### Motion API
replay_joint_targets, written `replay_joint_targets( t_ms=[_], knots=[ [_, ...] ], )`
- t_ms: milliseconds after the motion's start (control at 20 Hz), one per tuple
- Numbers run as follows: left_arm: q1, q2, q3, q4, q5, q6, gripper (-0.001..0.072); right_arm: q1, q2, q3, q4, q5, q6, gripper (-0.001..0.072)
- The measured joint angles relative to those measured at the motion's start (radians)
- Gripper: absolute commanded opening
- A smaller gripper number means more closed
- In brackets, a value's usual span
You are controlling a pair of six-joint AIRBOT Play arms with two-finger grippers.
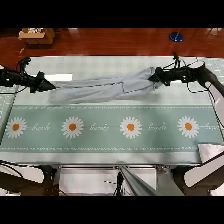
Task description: Fold the shirts.
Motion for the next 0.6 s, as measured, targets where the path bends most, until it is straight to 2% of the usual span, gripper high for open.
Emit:
replay_joint_targets(
  t_ms=[250, 600],
  knots=[
    [-0.095, 0.000, 0.000, -0.191, 0.001, 0.014, 0.0020, 0.006, 0.167, 0.037, -0.175, 0.097, 0.022, 0.0024],
    [-0.421, 0.000, 0.000, -0.288, 0.130, 0.027, 0.0020, 0.007, 0.416, 0.045, -0.377, 0.265, 0.094, 0.0024]
  ],
)
